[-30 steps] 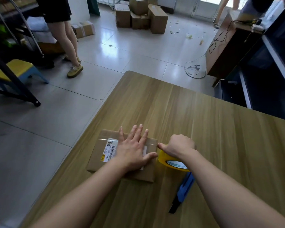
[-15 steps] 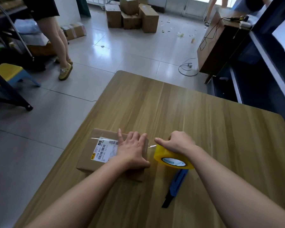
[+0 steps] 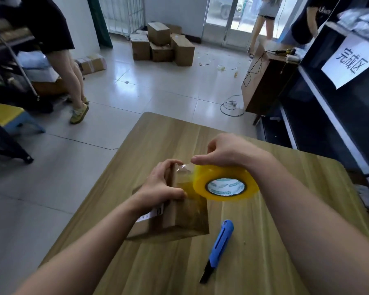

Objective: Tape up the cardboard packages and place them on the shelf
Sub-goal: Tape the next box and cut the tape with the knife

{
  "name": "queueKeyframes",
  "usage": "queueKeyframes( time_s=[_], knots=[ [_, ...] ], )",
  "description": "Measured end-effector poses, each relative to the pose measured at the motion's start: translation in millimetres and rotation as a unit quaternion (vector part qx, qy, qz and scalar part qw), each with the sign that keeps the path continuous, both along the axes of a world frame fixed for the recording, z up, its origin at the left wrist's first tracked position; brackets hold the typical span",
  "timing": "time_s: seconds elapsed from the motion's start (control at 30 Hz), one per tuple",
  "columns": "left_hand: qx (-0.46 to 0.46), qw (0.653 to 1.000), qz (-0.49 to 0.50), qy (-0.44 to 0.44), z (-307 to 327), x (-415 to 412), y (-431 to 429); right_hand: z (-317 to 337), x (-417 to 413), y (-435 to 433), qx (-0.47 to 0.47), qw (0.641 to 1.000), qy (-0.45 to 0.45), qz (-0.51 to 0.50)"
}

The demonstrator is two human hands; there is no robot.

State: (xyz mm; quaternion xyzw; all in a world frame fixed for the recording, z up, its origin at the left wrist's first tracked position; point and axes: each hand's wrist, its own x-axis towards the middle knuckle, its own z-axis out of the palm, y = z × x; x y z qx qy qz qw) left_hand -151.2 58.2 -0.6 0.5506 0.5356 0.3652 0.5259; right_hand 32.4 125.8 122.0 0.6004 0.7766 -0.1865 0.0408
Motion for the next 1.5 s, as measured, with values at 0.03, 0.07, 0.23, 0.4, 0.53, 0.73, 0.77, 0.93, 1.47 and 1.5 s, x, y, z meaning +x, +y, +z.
queueKeyframes(
  time_s=[0.03,0.07,0.23,0.4,0.53,0.73,0.77,0.93,1.47,1.5],
  knots=[
    [-0.013,0.999,-0.001,-0.049,-2.9,-3.6,-5.2,1.9,-3.7,-2.2,0.003,1.0,-0.002,0.003],
    [-0.023,0.996,-0.004,-0.083,-5.9,-7.2,-10.1,1.7,-7.0,-3.9,0.002,1.0,-0.001,0.003],
    [-0.033,0.992,-0.011,-0.124,-11.2,-21.7,-15.2,2.7,-13.5,-9.6,-0.024,1.0,0.015,0.002],
    [-0.048,0.987,-0.049,-0.145,-15.8,-31.6,-10.9,3.5,-6.2,-15.2,-0.046,0.998,0.03,-0.008],
    [-0.049,0.984,-0.061,-0.159,-15.3,-32.5,-8.8,-0.8,-1.4,-19.0,-0.043,0.998,0.023,-0.027],
    [-0.046,0.982,-0.075,-0.17,-13.4,-33.3,-9.5,-3.1,3.8,-22.7,-0.061,0.998,0.017,-0.03],
    [-0.043,0.982,-0.077,-0.168,-13.1,-33.6,-9.7,-2.3,8.1,-22.3,-0.081,0.996,0.026,-0.03],
    [-0.054,0.981,-0.074,-0.173,-12.8,-36.8,-10.0,1.6,28.8,-26.2,-0.137,0.981,0.126,-0.053],
    [-0.071,0.957,-0.052,-0.277,-20.4,-68.3,-18.0,-52.4,14.1,-26.2,-0.046,0.999,-0.013,-0.021],
    [-0.075,0.955,-0.054,-0.281,-21.0,-70.1,-17.6,-55.1,12.9,-25.9,-0.047,0.999,-0.011,-0.022]
  ],
)
